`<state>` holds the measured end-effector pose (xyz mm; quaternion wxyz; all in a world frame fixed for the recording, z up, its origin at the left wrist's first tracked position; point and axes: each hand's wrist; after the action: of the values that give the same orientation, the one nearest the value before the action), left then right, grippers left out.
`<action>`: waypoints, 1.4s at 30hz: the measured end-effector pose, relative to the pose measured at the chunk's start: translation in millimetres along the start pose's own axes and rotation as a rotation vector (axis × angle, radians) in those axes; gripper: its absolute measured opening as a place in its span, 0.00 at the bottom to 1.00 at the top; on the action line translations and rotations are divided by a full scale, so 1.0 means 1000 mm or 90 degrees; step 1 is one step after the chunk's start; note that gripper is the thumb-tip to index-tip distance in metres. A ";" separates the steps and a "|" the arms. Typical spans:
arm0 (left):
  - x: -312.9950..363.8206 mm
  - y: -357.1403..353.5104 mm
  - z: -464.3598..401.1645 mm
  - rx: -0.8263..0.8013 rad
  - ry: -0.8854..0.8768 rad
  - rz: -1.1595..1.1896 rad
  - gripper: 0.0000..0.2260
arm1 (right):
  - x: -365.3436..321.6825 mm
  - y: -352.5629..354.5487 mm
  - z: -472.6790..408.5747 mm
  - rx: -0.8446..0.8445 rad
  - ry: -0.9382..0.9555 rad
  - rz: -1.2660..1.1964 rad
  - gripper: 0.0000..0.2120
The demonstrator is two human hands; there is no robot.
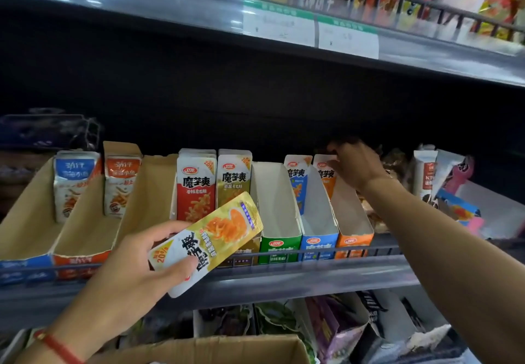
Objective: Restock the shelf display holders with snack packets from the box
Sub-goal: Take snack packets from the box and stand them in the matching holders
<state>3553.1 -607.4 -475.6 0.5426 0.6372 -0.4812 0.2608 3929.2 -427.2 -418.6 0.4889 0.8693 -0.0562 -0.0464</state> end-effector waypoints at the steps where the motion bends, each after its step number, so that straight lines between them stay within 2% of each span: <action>1: -0.001 0.001 0.001 0.008 0.008 -0.005 0.16 | 0.001 0.001 0.004 0.020 -0.015 -0.017 0.14; 5: -0.001 0.003 0.004 0.072 0.025 -0.021 0.15 | -0.002 0.012 0.036 0.055 -0.101 -0.203 0.11; 8: 0.005 0.004 0.007 0.186 0.022 -0.013 0.13 | -0.016 0.031 0.084 0.089 -0.098 -0.384 0.12; 11: 0.016 0.010 -0.002 0.292 -0.018 -0.039 0.11 | -0.034 0.048 0.146 0.078 -0.135 -0.576 0.11; 15: 0.037 0.023 -0.044 0.307 -0.111 -0.178 0.05 | -0.049 0.043 0.209 0.018 -0.196 -0.743 0.13; 22: 0.065 0.014 -0.140 0.158 -0.153 -0.311 0.04 | -0.050 0.019 0.229 -0.035 -0.279 -0.795 0.15; 28: 0.069 -0.023 -0.185 -0.034 -0.108 -0.547 0.06 | -0.049 0.017 0.225 -0.022 -0.288 -0.806 0.13; 31: 0.059 -0.033 -0.193 -0.086 -0.116 -0.642 0.08 | -0.047 0.017 0.226 -0.031 -0.284 -0.806 0.12; 33: 0.054 -0.035 -0.196 -0.084 -0.117 -0.656 0.10 | -0.047 0.016 0.227 -0.031 -0.282 -0.794 0.13; 38: 0.042 -0.035 -0.198 -0.015 -0.152 -0.680 0.06 | -0.047 0.016 0.228 -0.031 -0.270 -0.793 0.12; 42: 0.035 -0.029 -0.182 0.087 -0.216 -0.626 0.12 | -0.050 0.016 0.233 -0.056 -0.232 -0.762 0.10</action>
<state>3628.1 -448.6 -408.6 0.4723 0.8552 -0.1880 -0.1009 3847.8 -624.7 -524.4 0.3961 0.7075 0.3599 -0.4616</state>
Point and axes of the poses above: each hand's wrist, its own z-axis away from the middle knuckle, its own y-axis out of the back of the hand, x = y × z, and after that the axes turned 8 degrees about -y, right-handed
